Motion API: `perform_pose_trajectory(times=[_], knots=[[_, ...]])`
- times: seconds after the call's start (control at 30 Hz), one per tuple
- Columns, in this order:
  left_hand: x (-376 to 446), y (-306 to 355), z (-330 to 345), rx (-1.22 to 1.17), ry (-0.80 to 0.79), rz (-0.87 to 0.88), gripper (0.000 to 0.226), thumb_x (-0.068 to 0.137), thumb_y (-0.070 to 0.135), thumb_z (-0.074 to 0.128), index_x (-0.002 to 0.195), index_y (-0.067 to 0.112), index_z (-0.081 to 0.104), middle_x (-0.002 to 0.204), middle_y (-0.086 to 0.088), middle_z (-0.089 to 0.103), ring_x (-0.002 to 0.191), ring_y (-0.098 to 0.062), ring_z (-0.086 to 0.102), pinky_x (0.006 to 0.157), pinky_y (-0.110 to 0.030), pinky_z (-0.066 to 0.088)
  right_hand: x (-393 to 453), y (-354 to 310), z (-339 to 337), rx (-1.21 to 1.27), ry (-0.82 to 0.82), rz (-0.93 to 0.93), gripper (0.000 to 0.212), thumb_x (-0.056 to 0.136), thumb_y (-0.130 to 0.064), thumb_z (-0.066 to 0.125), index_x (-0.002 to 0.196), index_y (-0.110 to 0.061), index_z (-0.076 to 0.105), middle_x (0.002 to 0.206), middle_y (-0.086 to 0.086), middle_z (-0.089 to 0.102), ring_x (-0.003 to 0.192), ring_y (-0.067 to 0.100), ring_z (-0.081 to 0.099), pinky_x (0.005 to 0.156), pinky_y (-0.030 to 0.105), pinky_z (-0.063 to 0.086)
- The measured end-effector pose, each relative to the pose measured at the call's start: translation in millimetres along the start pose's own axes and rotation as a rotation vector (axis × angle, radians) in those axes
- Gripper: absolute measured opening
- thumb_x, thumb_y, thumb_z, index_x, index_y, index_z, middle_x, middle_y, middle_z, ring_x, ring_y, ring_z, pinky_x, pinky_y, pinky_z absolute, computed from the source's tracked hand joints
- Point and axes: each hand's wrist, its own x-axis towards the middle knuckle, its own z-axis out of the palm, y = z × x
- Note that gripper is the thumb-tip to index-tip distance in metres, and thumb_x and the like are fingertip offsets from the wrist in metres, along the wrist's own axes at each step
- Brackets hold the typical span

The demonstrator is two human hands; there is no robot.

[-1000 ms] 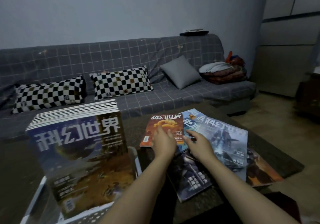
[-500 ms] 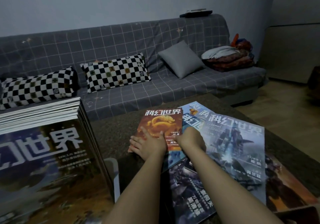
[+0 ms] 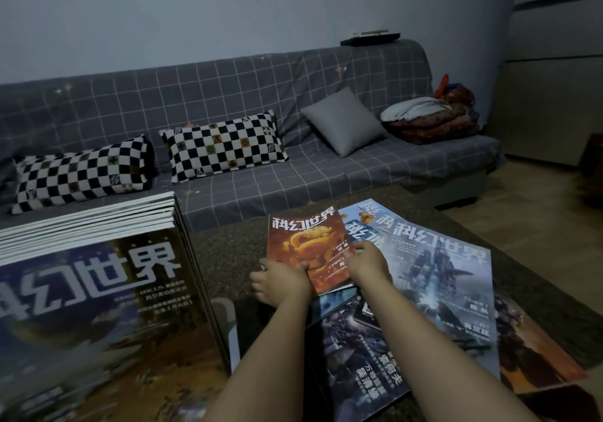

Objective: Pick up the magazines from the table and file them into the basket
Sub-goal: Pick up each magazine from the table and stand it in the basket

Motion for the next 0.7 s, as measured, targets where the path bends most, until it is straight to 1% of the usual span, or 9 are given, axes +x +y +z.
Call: perform_pose_trajectory(times=[0.1, 0.17, 0.23, 0.27, 0.37, 0.47, 0.57, 0.63, 0.7], knots=[[-13, 2, -12, -0.081, -0.027, -0.017, 0.086, 0.078, 0.038, 0.071, 0.143, 0.005, 0.027, 0.141, -0.023, 0.037, 0.131, -0.037, 0.033, 0.109, -0.044, 0.024, -14, 9, -9, 0.184, 0.014, -0.034, 0.008, 0.088, -0.03, 0.056, 0.094, -0.035, 0.056, 0.09, -0.002, 0.064, 0.071, 0.025, 0.066, 0.082, 0.046, 0.055], [-25, 3, -22, -0.15, -0.052, -0.042, 0.066, 0.081, 0.034, 0.068, 0.136, 0.008, 0.042, 0.138, -0.02, 0.043, 0.129, -0.035, 0.035, 0.108, -0.042, 0.026, -28, 12, -18, 0.273, 0.024, -0.06, 0.01, 0.089, -0.028, 0.056, 0.095, -0.036, 0.058, 0.088, 0.001, 0.064, 0.072, 0.026, 0.063, 0.076, 0.045, 0.056], [-38, 4, -34, -0.216, -0.06, -0.056, 0.04, 0.087, 0.029, 0.06, 0.122, 0.01, 0.056, 0.133, -0.019, 0.047, 0.125, -0.035, 0.038, 0.105, -0.042, 0.029, -45, 16, -30, 0.355, 0.03, -0.089, 0.014, 0.091, -0.024, 0.055, 0.102, -0.03, 0.06, 0.094, 0.003, 0.063, 0.071, 0.022, 0.059, 0.06, 0.035, 0.053], [-44, 5, -41, -0.247, -0.052, -0.04, 0.034, 0.09, 0.027, 0.056, 0.118, 0.009, 0.059, 0.13, -0.018, 0.048, 0.123, -0.034, 0.04, 0.103, -0.043, 0.031, -53, 20, -37, 0.387, 0.039, -0.101, 0.015, 0.091, -0.022, 0.055, 0.105, -0.028, 0.059, 0.101, 0.003, 0.062, 0.071, 0.021, 0.058, 0.055, 0.031, 0.049], [-66, 10, -67, -0.352, -0.029, 0.071, 0.023, 0.092, 0.024, 0.051, 0.111, 0.012, 0.059, 0.122, -0.013, 0.05, 0.11, -0.031, 0.049, 0.091, -0.041, 0.04, -78, 31, -58, 0.486, 0.056, -0.094, 0.02, 0.093, -0.023, 0.054, 0.113, -0.026, 0.057, 0.112, 0.004, 0.06, 0.078, 0.024, 0.06, 0.05, 0.028, 0.046], [-91, 11, -93, -0.446, -0.05, 0.203, 0.013, 0.093, 0.023, 0.05, 0.102, 0.017, 0.058, 0.106, -0.004, 0.06, 0.089, -0.025, 0.059, 0.08, -0.035, 0.047, -107, 36, -73, 0.61, 0.057, -0.061, 0.023, 0.093, -0.019, 0.053, 0.115, -0.026, 0.054, 0.114, 0.007, 0.059, 0.077, 0.024, 0.059, 0.052, 0.03, 0.049], [-113, 7, -119, -0.565, -0.071, 0.315, 0.008, 0.093, 0.027, 0.052, 0.086, 0.023, 0.055, 0.085, 0.002, 0.065, 0.071, -0.016, 0.058, 0.067, -0.031, 0.048, -134, 38, -84, 0.692, 0.084, -0.105, 0.021, 0.092, -0.016, 0.054, 0.108, -0.029, 0.052, 0.108, 0.005, 0.06, 0.083, 0.023, 0.062, 0.061, 0.033, 0.051], [-125, 2, -143, -0.638, -0.069, 0.401, 0.013, 0.092, 0.027, 0.054, 0.079, 0.027, 0.053, 0.078, 0.008, 0.062, 0.066, -0.008, 0.056, 0.056, -0.025, 0.041, -152, 37, -89, 0.706, 0.091, -0.151, 0.021, 0.091, -0.017, 0.056, 0.11, -0.026, 0.053, 0.104, 0.004, 0.063, 0.087, 0.023, 0.063, 0.07, 0.036, 0.052], [-134, -7, -169, -0.674, -0.062, 0.486, 0.015, 0.091, 0.026, 0.057, 0.077, 0.03, 0.052, 0.075, 0.013, 0.059, 0.066, -0.005, 0.056, 0.052, -0.023, 0.04, -170, 33, -93, 0.725, 0.08, -0.213, 0.023, 0.09, -0.017, 0.058, 0.112, -0.023, 0.053, 0.097, 0.0, 0.064, 0.085, 0.02, 0.064, 0.069, 0.035, 0.051]])
